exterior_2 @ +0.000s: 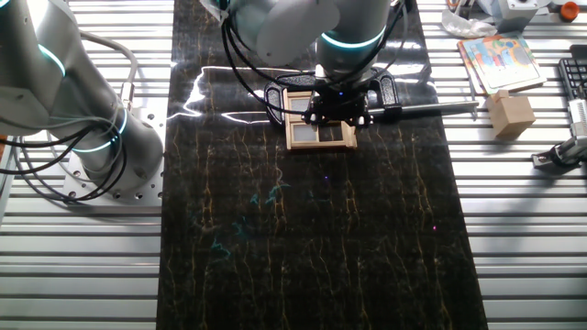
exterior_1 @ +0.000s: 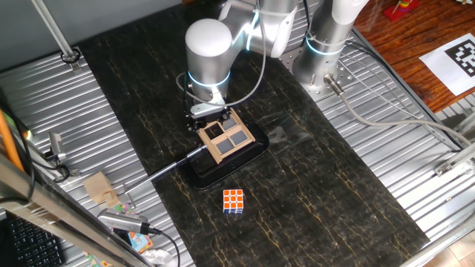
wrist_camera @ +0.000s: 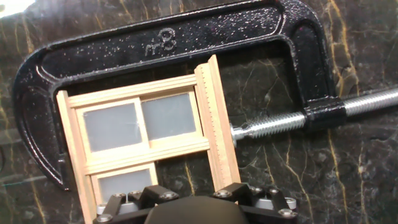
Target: Close a sliding window
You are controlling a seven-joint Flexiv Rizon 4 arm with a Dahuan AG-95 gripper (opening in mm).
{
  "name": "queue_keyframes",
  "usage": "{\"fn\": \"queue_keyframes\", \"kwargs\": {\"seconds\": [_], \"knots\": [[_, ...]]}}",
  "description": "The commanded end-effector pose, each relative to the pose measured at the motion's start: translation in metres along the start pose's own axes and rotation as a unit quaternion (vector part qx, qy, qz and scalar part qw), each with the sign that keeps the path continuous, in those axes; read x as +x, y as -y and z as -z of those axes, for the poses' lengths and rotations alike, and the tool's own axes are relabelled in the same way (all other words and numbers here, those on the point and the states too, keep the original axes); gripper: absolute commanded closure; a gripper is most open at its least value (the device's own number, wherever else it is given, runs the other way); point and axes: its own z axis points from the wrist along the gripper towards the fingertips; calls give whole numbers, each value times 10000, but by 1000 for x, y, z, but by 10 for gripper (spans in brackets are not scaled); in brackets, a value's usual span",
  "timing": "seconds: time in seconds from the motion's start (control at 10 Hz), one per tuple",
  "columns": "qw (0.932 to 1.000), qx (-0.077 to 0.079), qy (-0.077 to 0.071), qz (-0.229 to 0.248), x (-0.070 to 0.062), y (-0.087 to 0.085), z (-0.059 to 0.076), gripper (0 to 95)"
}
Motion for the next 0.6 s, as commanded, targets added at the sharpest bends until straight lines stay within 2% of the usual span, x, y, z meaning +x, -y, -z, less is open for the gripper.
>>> {"fn": "queue_keyframes", "kwargs": {"seconds": [0.1, 0.6], "knots": [[10000, 9, -6, 36, 0, 0, -1, 190], [9999, 32, -6, 107, 1, 0, -5, 190]]}}
